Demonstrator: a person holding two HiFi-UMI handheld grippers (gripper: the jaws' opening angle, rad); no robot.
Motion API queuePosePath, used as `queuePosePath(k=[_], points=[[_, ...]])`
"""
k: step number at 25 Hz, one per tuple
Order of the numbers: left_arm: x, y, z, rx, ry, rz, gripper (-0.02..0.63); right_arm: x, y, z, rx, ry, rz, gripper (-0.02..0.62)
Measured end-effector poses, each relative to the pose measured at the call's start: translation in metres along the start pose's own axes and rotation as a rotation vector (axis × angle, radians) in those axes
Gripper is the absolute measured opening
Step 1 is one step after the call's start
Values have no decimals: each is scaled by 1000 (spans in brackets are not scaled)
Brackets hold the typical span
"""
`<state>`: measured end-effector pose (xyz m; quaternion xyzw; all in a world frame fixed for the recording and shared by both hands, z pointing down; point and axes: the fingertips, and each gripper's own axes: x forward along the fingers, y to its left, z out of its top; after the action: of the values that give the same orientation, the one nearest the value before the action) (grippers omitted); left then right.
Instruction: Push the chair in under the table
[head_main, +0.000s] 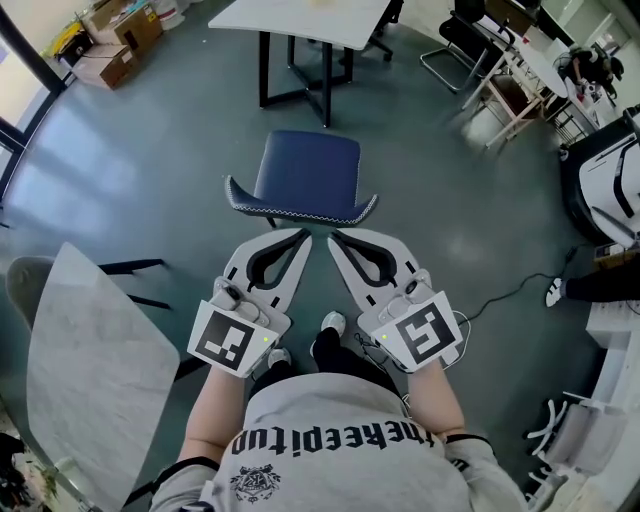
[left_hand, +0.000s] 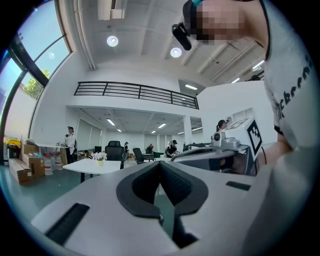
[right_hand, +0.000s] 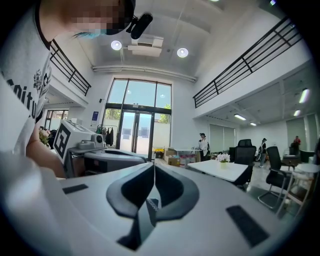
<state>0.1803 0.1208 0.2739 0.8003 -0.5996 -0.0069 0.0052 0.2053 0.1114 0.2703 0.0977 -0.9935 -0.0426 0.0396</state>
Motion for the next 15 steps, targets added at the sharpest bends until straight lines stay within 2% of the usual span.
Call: queuePosePath(k=[9,15], points=[[31,-7,-3,16,6,56,15,-10,-31,-11,-11,4,60,14],[43,-7,-16,40,53,36,15,-8,-40,-23,-1,-1,70,15]])
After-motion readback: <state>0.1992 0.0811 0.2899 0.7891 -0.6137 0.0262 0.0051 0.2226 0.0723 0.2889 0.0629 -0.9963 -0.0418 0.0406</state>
